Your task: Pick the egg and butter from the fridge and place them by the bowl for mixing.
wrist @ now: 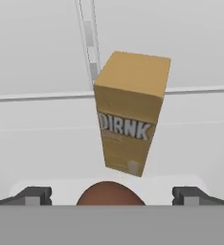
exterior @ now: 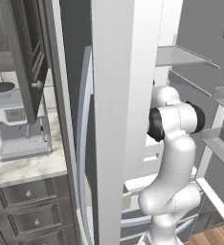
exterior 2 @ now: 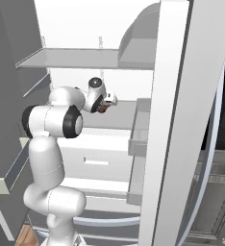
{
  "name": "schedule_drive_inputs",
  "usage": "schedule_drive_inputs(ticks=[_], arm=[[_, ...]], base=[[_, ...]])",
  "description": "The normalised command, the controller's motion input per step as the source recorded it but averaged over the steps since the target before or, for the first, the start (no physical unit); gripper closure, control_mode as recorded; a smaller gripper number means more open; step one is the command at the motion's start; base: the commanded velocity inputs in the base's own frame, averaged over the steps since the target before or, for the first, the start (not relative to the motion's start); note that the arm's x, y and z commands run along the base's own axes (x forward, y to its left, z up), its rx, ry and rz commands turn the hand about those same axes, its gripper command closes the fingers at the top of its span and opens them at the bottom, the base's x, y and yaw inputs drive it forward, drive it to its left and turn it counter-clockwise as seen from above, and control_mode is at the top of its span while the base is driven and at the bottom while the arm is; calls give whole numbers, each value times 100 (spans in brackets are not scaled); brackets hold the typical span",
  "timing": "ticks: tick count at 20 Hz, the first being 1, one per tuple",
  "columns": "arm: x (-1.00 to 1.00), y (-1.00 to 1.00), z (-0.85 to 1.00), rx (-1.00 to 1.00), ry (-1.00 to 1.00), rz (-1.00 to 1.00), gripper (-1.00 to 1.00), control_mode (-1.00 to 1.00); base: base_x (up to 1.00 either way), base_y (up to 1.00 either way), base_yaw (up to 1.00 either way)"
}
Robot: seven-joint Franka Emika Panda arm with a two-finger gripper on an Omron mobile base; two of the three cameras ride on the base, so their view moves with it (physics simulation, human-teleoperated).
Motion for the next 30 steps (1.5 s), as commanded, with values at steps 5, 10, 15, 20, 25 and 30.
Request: schedule_drive_inputs(ticks=[5, 10, 15, 20, 25, 30], arm=[[-13, 2, -2, 0, 0, 0, -100, -100], [-2, 0, -1, 0, 0, 0, -100, -100], [-3, 0, -9, 0, 2, 0, -100, -100], [0, 0, -9, 0, 1, 0, 100, -100], [0, 0, 0, 0, 0, 0, 100, -100], [-2, 0, 0, 0, 0, 0, 100, -100]], base=[[0, 0, 0], [0, 0, 0], [0, 0, 0], [0, 0, 0], [0, 0, 0], [0, 0, 0]])
